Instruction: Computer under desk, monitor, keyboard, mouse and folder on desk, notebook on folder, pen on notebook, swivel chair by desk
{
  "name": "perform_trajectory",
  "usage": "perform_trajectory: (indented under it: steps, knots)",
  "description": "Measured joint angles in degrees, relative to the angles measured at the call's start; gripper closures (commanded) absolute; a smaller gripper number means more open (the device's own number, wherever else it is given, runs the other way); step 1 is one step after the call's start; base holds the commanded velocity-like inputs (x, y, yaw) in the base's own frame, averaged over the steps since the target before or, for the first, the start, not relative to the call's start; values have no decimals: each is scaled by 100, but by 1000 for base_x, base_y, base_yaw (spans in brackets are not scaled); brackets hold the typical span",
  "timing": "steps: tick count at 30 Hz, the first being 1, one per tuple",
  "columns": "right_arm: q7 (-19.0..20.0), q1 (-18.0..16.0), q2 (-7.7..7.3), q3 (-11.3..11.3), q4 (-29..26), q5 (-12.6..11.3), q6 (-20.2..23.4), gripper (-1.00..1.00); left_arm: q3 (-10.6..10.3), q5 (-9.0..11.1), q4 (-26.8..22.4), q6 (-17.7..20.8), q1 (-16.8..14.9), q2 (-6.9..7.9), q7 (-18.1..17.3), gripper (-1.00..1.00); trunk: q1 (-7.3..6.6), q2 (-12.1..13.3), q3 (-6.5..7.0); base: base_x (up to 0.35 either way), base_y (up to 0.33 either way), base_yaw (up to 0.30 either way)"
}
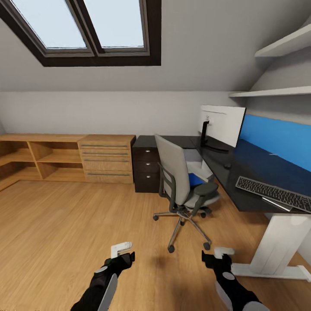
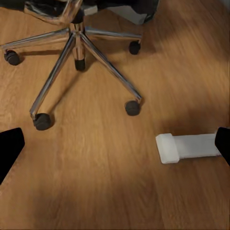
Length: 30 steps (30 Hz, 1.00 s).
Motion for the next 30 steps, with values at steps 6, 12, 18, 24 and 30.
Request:
perform_trajectory:
  steps: [6,12,18,24,30]
  knots:
    - [13,-684,-41,-19,7,-694,389,-100,-8,-2,-903,120,-30,0,-24,-100,132,-241,-108,0,0,0]
    - [71,-779,-52,-19,-2,-1307,515,-100,-324,-3,-2943,1172,875,81,-40,-100,264,-481,-216,0,0,0]
    - [86,-787,-58,-26,-34,-1398,509,-100,-458,60,-3399,1581,1140,97,-61,-100,396,-722,-324,0,0,0]
    - [94,-783,-61,-9,-47,-1399,257,-100,-474,82,-3420,1625,1170,95,-59,-100,527,-963,-432,0,0,0]
    - [76,-782,-61,-7,-18,-1377,-230,-100,-615,78,-3331,1624,1174,99,-52,-100,659,-1203,-539,0,0,0]
